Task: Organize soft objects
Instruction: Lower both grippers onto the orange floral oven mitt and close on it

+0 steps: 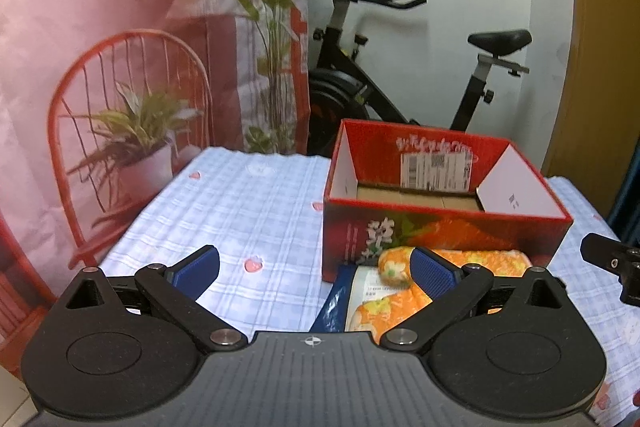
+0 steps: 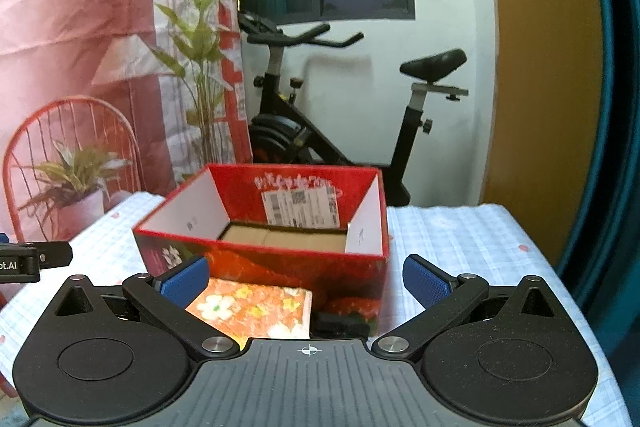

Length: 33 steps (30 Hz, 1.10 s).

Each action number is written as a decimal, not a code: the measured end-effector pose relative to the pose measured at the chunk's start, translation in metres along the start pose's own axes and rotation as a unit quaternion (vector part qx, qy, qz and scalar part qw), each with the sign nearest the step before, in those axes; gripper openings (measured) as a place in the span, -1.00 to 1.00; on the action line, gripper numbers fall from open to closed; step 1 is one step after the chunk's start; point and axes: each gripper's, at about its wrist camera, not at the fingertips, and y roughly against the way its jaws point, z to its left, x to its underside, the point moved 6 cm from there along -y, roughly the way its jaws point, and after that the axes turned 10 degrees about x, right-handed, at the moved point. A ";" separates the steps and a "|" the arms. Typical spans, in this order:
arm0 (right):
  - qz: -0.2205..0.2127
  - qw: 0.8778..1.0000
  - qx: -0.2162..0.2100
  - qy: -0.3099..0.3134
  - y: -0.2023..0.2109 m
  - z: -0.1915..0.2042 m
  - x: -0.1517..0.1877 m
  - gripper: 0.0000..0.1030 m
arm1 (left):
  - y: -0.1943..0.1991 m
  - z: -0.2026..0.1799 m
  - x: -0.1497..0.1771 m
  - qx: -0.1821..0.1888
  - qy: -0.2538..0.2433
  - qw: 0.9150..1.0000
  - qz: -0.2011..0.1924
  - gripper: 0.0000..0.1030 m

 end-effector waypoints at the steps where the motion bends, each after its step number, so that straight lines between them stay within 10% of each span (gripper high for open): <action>1: 0.005 1.000 0.000 -0.001 -0.005 -0.001 0.002 0.99 | -0.004 0.002 0.003 0.002 0.001 1.000 0.003 0.98; 13: 0.072 0.997 -0.017 -0.008 -0.051 0.001 0.040 0.98 | -0.046 0.025 0.028 0.030 0.051 0.997 0.051 0.62; 19: 0.107 0.993 -0.051 -0.009 -0.069 0.012 0.054 0.36 | -0.063 0.005 0.040 0.097 0.040 0.992 0.076 0.16; 33: 0.151 0.984 -0.089 -0.010 -0.086 0.026 0.080 0.11 | -0.097 -0.007 0.064 0.144 0.058 0.981 0.116 0.15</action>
